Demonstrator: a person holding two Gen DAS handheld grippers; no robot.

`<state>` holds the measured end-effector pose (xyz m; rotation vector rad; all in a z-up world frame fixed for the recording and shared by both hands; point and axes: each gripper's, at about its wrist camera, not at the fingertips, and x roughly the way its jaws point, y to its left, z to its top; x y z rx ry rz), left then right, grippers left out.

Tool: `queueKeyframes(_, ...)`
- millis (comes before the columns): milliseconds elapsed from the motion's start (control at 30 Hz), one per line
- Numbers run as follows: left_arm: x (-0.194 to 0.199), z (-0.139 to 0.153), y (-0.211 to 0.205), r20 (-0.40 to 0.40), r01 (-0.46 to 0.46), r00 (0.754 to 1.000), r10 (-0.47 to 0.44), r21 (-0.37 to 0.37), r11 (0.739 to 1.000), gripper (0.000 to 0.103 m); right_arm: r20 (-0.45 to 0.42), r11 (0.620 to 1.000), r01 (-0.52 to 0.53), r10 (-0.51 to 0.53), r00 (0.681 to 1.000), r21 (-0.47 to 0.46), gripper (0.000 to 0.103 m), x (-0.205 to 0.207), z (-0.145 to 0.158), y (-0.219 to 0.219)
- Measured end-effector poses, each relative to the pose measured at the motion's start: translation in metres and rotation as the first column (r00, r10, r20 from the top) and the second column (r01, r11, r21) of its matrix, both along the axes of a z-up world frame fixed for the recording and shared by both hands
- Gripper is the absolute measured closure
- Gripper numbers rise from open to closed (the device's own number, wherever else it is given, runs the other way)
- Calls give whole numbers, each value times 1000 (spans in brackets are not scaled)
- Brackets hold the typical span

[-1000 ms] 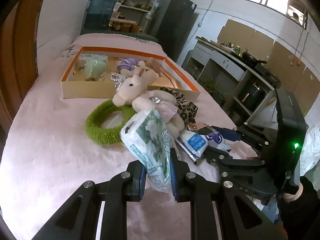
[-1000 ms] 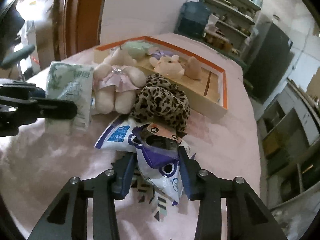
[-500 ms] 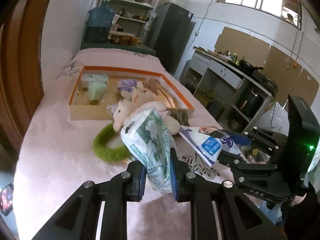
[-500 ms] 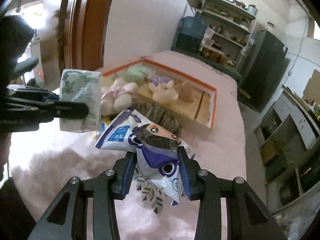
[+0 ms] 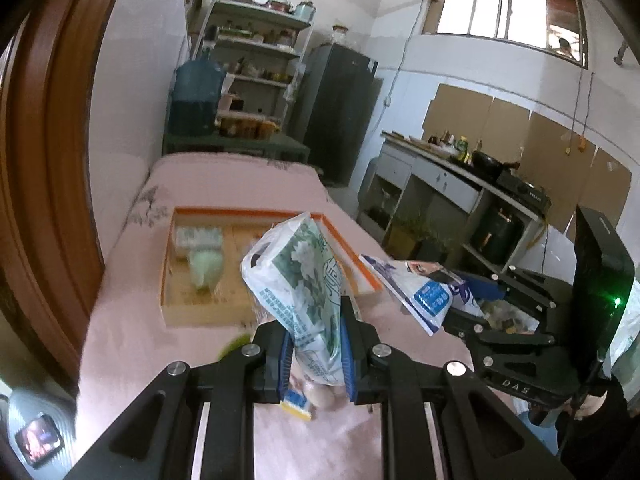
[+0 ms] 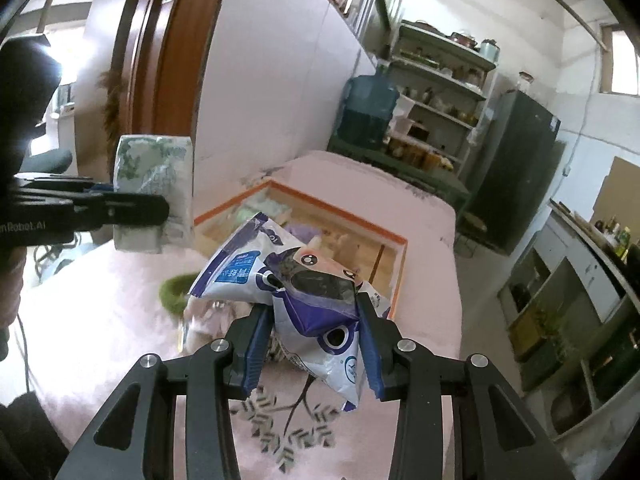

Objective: Organize soft objects
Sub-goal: 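Carry both wipes packs in both tools over the box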

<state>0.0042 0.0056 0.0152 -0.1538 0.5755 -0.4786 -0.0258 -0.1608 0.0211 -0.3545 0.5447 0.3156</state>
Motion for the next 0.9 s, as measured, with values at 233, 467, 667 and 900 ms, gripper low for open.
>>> queueKeyframes(233, 28, 17, 1, 27, -28, 999, 28, 6, 1000, 82, -23, 998, 24, -23, 999, 64, 61, 29, 10, -4)
queueKeyframes(467, 62, 23, -3, 29, -73, 997, 72, 44, 996, 82, -56, 987, 49, -41, 998, 150, 61, 64, 19, -9)
queueKeyframes(667, 94, 21, -7, 11, -97, 995, 97, 60, 993, 82, -52, 985, 52, -44, 998, 166, 61, 92, 26, -6)
queueKeyframes(900, 130, 17, -10, -20, -113, 993, 115, 61, 992, 82, -80, 982, 66, -53, 995, 178, 61, 126, 24, -6)
